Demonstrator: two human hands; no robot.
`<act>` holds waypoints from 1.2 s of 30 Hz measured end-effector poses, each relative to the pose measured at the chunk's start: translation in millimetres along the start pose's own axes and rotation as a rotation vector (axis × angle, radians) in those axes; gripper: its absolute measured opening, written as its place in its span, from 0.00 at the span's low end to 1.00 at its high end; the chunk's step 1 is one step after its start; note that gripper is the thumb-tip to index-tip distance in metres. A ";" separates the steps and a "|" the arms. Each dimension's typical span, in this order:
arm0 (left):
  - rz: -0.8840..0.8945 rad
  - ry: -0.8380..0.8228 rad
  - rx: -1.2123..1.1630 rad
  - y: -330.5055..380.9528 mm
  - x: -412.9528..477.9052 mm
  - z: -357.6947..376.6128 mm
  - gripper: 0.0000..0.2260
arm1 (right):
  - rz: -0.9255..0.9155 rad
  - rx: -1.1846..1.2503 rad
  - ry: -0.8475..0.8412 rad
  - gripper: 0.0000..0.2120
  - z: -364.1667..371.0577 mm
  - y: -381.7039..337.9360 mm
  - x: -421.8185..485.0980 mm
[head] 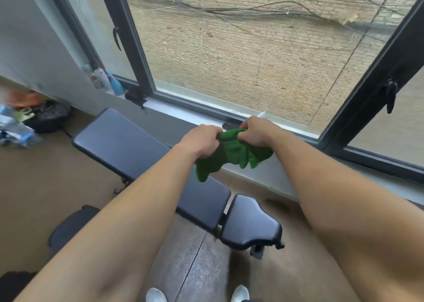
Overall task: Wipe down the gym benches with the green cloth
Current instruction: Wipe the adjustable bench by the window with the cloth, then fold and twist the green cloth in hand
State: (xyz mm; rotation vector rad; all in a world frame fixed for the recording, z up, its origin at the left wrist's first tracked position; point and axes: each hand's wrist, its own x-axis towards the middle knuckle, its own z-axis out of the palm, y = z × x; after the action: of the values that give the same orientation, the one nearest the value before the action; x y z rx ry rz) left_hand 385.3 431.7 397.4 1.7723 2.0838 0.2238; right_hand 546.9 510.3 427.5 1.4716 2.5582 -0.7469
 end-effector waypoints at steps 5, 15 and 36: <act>-0.051 -0.009 0.006 -11.1 -25.0 -11.5 0.08 | -0.042 -0.009 -0.038 0.13 3.7 -24.1 -3.8; -0.146 0.060 -0.048 -92.9 -88.3 -35.6 0.07 | -0.142 -0.057 -0.064 0.12 37.5 -118.2 -4.6; -0.755 0.419 -1.471 -335.3 -288.4 14.2 0.11 | -0.392 0.655 -0.448 0.11 200.4 -383.8 12.2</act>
State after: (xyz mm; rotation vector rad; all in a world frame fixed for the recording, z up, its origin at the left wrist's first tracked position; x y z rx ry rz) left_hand 120.3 86.7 316.3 0.0635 1.7099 1.4657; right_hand 189.2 269.2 388.1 0.7404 2.3538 -1.8580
